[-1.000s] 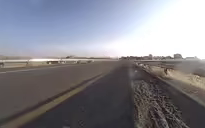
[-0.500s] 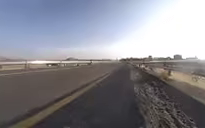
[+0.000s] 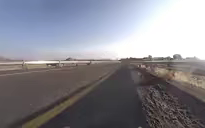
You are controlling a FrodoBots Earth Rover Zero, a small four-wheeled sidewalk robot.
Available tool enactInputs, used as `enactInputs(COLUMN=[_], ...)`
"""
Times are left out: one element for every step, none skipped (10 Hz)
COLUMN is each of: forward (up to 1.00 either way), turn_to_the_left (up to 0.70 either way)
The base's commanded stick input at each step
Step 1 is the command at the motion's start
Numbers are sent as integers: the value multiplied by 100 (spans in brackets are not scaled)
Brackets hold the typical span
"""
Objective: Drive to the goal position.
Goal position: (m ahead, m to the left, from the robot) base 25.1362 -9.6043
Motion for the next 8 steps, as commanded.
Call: enactInputs(forward=[50, 50, 50, 50, 50, 50, 50, 50], turn_to_the_left=[-47, -5, 0, 0, 0, 0, 0, 0])
